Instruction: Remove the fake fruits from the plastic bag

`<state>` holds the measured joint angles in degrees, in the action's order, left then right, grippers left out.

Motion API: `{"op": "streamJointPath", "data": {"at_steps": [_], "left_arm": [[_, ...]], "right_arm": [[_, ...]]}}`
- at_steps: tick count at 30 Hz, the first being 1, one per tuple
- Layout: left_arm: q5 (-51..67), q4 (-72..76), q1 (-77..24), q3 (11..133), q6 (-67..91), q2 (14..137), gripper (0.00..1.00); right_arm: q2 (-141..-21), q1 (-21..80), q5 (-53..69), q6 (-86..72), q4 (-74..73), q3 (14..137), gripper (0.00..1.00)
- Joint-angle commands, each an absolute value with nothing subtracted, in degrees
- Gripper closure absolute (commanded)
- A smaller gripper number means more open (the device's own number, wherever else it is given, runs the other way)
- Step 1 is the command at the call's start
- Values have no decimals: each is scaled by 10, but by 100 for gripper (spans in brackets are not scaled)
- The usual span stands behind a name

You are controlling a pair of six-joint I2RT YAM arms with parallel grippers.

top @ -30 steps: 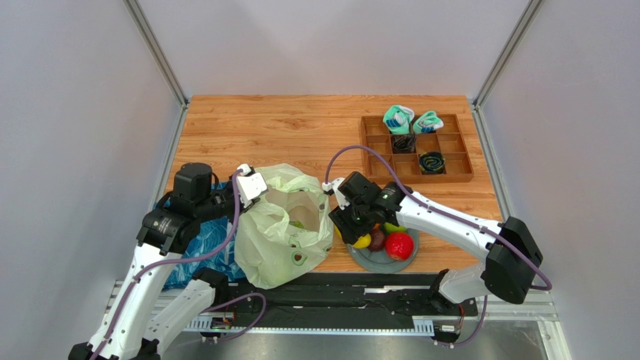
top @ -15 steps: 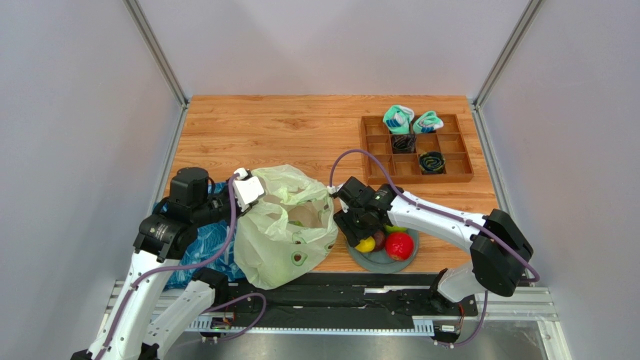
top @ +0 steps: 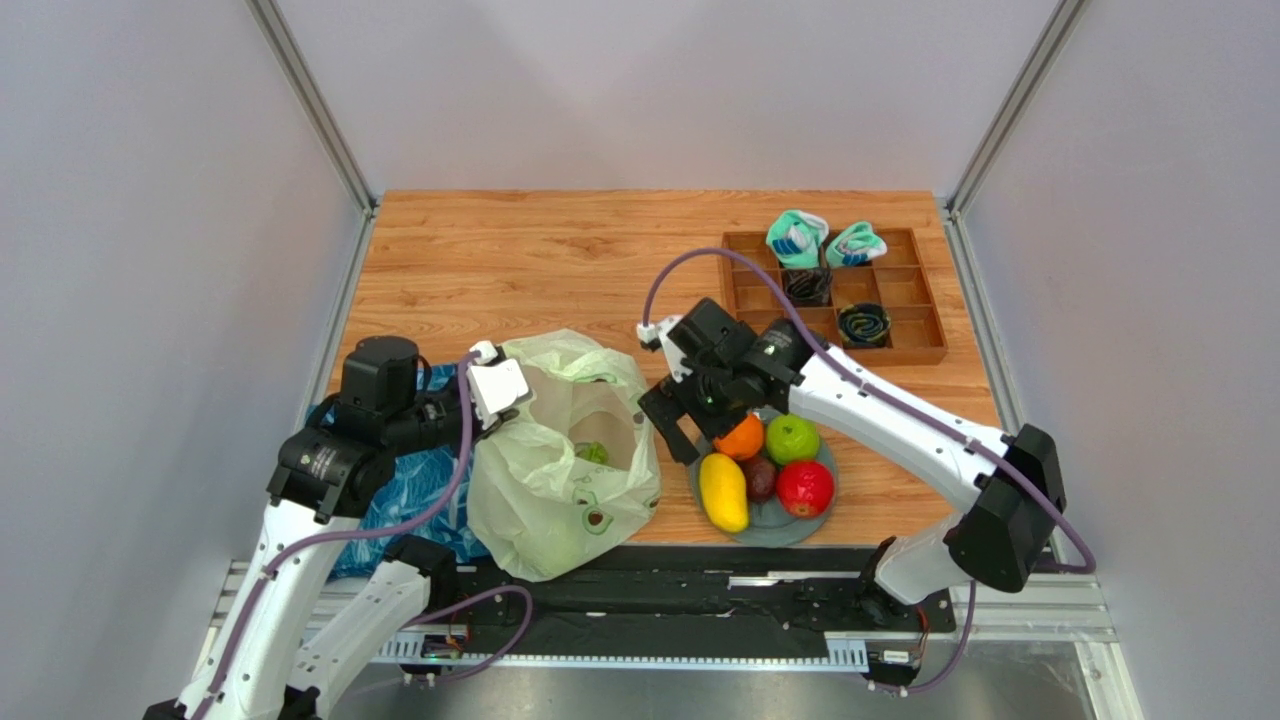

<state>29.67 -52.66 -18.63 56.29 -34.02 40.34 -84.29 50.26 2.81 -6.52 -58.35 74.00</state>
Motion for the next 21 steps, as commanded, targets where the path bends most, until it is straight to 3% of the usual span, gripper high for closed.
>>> {"op": "streamJointPath", "data": {"at_steps": [1, 6, 11, 21], "left_arm": [[318, -561, -184, 559, -377, 395, 100], [322, -581, -184, 565, -387, 392, 100], [329, -590, -184, 587, -394, 407, 100], [334, -603, -184, 624, -404, 427, 100]], "right_arm": [[-841, 487, 49, 36, -641, 857, 0], [-854, 470, 107, 57, -628, 936, 0], [-848, 470, 199, 119, -561, 933, 0], [-926, 488, 236, 202, -442, 962, 0]]}}
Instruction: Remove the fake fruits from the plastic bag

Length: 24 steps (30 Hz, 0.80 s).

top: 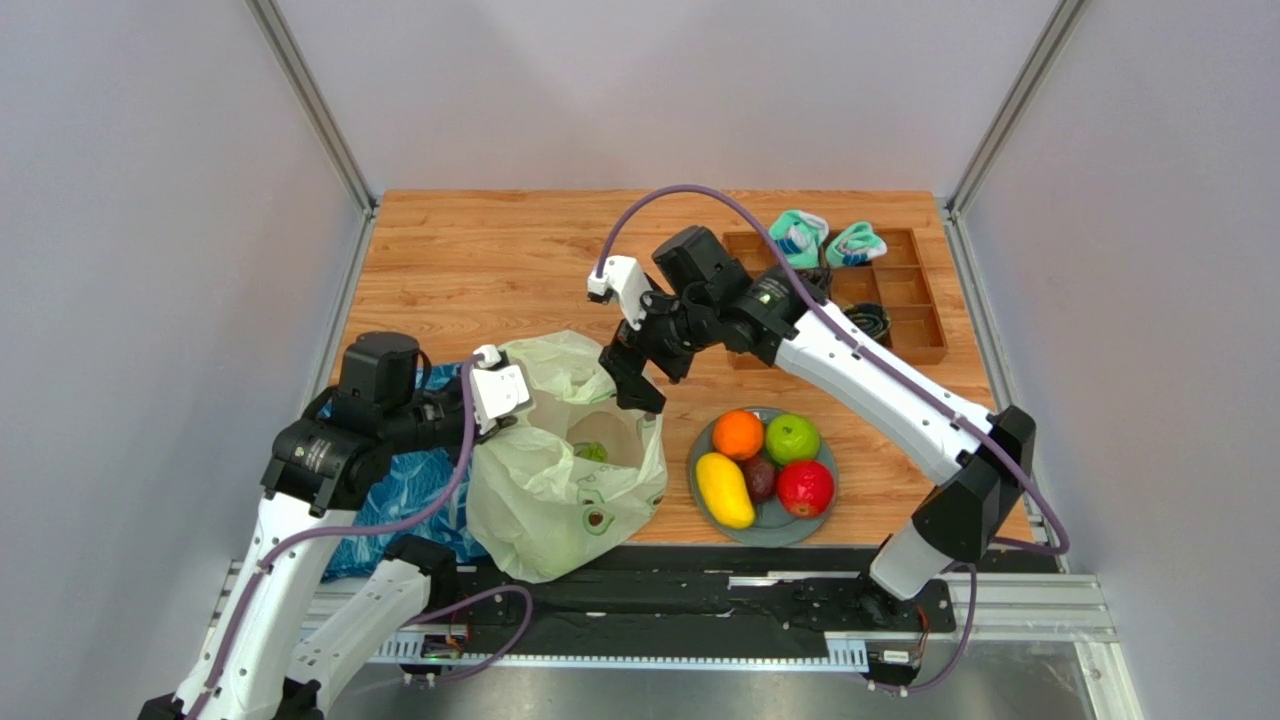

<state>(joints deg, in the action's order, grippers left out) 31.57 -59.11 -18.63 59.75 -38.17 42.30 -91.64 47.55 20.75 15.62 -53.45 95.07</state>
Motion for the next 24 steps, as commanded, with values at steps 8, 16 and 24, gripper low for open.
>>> {"op": "streamJointPath", "data": {"at_steps": [8, 16, 24], "left_arm": [[312, -543, -184, 655, -421, 465, 100], [315, -440, -193, 887, -453, 607, 100], [403, -600, -203, 893, -508, 557, 100]], "right_arm": [[-1018, 456, 125, 135, -365, 1047, 78], [-1047, 380, 101, 127, -320, 1230, 100], [-840, 392, 130, 84, -327, 915, 100]]}}
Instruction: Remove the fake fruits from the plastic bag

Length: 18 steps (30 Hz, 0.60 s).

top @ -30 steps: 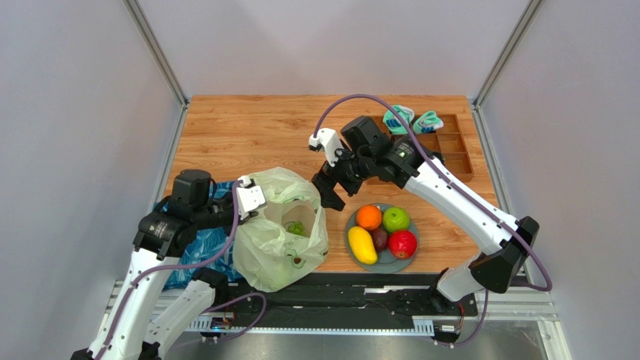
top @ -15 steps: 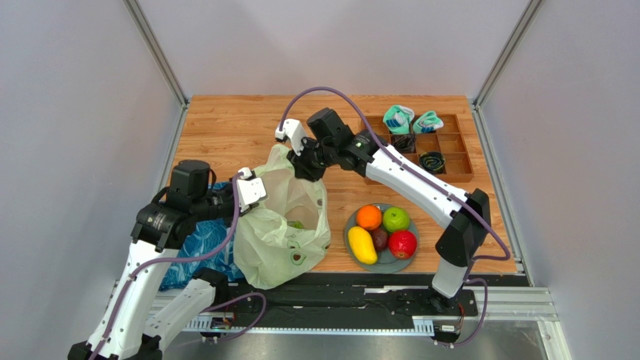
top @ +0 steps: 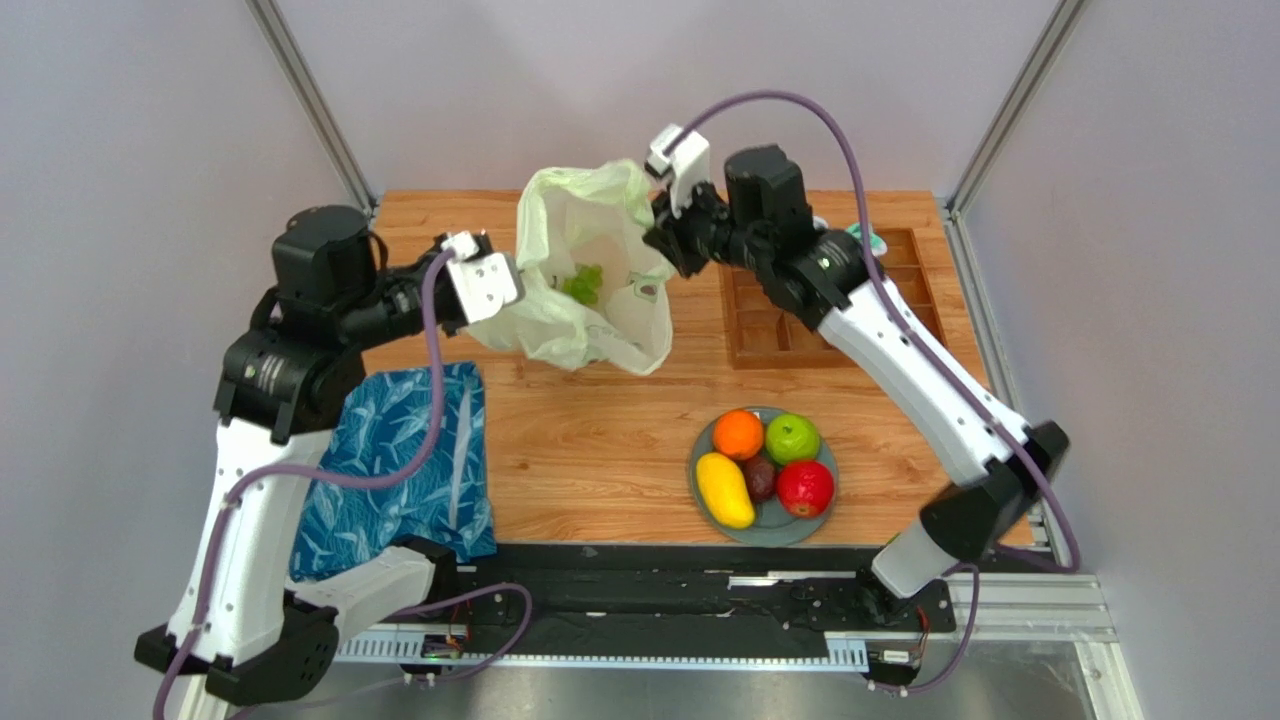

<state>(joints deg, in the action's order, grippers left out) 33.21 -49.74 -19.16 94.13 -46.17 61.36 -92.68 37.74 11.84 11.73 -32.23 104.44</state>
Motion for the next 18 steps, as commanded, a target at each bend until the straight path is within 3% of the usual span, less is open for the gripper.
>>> {"op": "streamJointPath", "data": {"at_steps": [1, 5, 8, 9, 12, 18], "left_arm": [[407, -619, -207, 866, -509, 522, 100], [421, -669, -240, 702, -490, 421, 100], [405, -653, -257, 585, -478, 369, 100], [398, -642, -258, 546, -476, 365, 100], [377, -623, -258, 514, -464, 367, 100], [377, -600, -258, 525, -418, 376, 100]], "right_arm": [[-799, 393, 131, 72, -331, 874, 100], [-724, 393, 121, 59, -339, 681, 95], [-723, 379, 88, 40, -328, 635, 90], [-729, 368, 93, 41, -323, 628, 76], [-745, 363, 104, 54, -326, 676, 52], [-749, 368, 198, 93, -385, 820, 28]]}}
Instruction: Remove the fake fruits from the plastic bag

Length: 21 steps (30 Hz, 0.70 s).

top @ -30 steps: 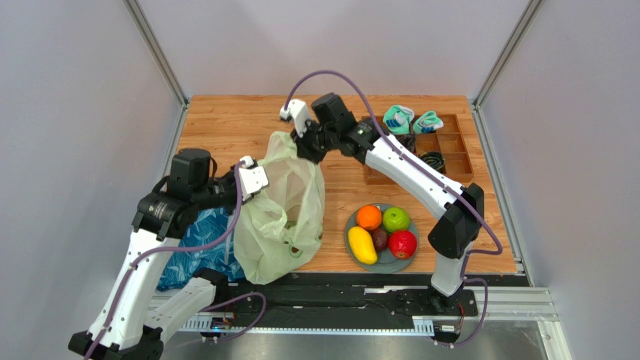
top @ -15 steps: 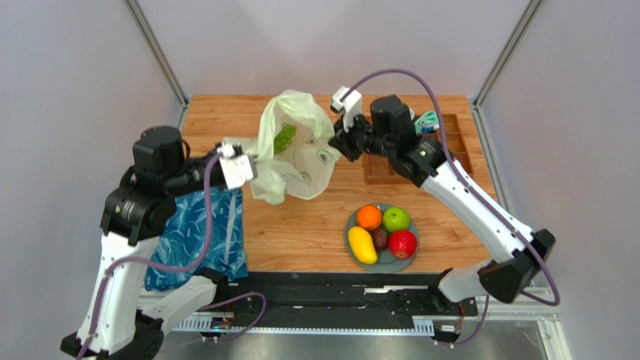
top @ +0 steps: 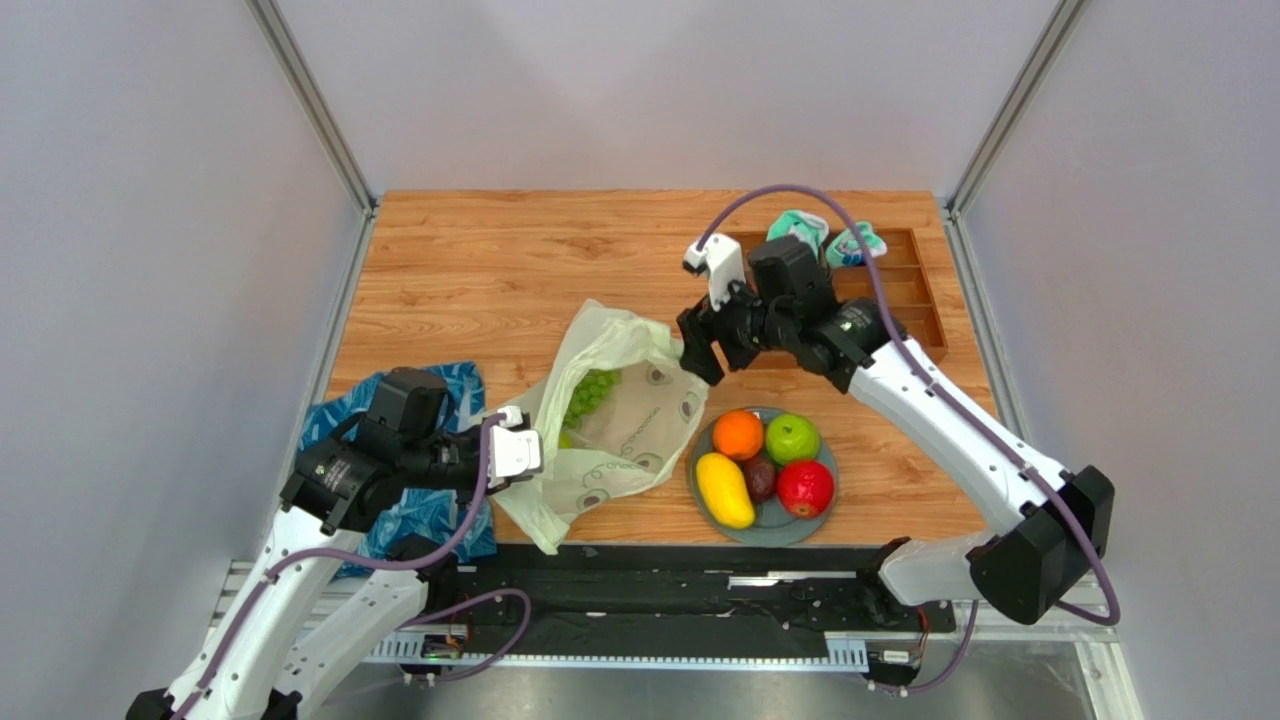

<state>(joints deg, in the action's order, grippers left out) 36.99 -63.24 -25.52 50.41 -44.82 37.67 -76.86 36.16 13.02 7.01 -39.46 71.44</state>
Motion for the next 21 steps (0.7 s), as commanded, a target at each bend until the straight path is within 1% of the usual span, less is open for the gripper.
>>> {"op": "streamJointPath", "data": {"at_steps": [1, 2, 4, 5, 7, 10, 11, 13, 15, 18, 19, 20, 21], "left_arm": [[377, -599, -258, 525, -413, 382, 100], [372, -600, -258, 524, -411, 383, 100], [363, -596, -258, 524, -396, 388, 100], [352, -593, -258, 524, -391, 391, 100], [345, -596, -258, 526, -390, 394, 100], [325, -595, -258, 528, -382, 393, 100], [323, -602, -258, 533, -382, 393, 100], [325, -606, -258, 540, -371, 391, 100], [338, -616, -258, 550, -374, 394, 100], [337, -614, -258, 560, -367, 402, 100], [338, -616, -258, 562, -369, 404, 100], [348, -626, -258, 568, -373, 405, 100], [353, -632, -258, 570, -381, 405, 100]], "right_arm": [[-747, 373, 219, 92, -388, 847, 28], [-745, 386, 231, 91, -387, 856, 28], [-745, 402, 277, 92, -389, 864, 31], [-745, 428, 286, 98, -391, 860, 36], [-753, 454, 298, 132, -390, 829, 42], [-786, 470, 343, 136, -374, 803, 60], [-798, 469, 355, 137, -368, 794, 67], [-829, 473, 386, 133, -353, 789, 73], [-841, 487, 394, 128, -323, 774, 74], [-853, 519, 375, 120, -274, 745, 77], [-857, 530, 333, 113, -262, 740, 79], [-868, 547, 304, 95, -252, 737, 86], [-876, 553, 268, 80, -230, 729, 87]]}}
